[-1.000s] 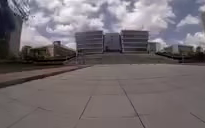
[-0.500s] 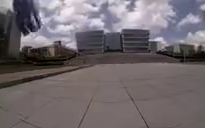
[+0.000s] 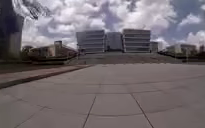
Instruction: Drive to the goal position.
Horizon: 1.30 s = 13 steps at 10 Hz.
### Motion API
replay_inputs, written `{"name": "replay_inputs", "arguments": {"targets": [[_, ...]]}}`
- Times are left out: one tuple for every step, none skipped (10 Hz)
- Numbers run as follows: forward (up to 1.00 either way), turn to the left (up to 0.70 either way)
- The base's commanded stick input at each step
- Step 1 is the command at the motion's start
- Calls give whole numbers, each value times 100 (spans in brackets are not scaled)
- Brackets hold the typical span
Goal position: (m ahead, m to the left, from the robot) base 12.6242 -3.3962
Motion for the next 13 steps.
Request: {"name": "replay_inputs", "arguments": {"targets": [[70, 0], [70, 0], [70, 0], [70, 0], [70, 0], [70, 0], [70, 0], [70, 0], [70, 0], [70, 0], [70, 0], [70, 0], [70, 0]]}}
